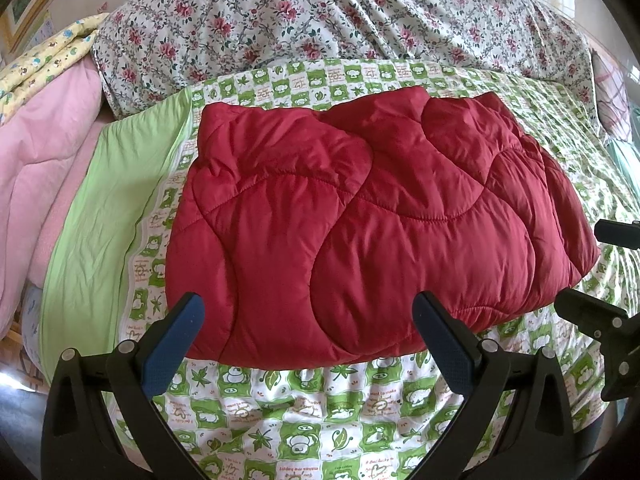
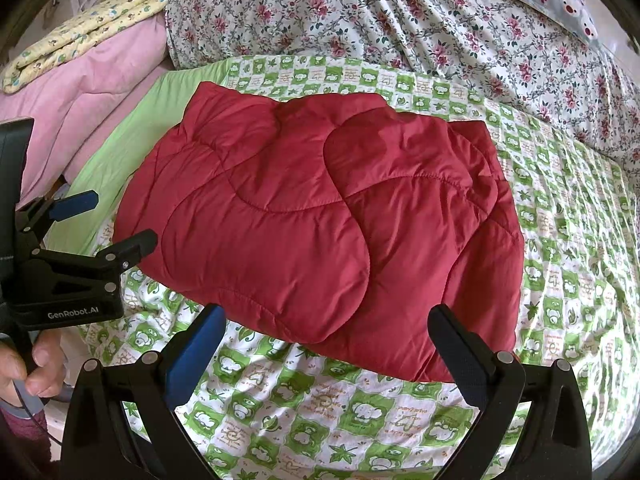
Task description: Fold large clothes
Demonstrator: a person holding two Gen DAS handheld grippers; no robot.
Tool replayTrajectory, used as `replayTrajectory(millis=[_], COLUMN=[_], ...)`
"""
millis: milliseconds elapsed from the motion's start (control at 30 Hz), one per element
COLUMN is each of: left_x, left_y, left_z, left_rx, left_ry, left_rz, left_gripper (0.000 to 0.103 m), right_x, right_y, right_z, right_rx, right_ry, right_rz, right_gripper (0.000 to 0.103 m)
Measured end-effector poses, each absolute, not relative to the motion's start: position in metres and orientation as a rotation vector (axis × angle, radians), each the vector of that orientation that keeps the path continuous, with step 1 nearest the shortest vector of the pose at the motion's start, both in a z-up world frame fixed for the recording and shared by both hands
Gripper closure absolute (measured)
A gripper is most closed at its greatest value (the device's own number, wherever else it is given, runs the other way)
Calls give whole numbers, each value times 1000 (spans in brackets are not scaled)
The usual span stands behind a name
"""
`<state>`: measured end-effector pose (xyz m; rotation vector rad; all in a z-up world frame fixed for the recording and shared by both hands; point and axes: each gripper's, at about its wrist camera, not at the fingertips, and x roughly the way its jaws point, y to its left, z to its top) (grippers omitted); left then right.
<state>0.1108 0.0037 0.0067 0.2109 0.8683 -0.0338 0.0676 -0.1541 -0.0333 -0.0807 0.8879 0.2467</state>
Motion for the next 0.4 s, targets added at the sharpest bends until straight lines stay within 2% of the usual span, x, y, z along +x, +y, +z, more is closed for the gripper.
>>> replayTrajectory(millis=[400], left_x=[114], left_y=[4], left_z=[7], left_rx=[200], left_ry=[879], left_rz=[-36], left_gripper=[0], right_x=[69], right_y=[-156], right_z=[-37], right_rx=[-73], right_ry=[895], right_rz=[241], right_gripper=[1])
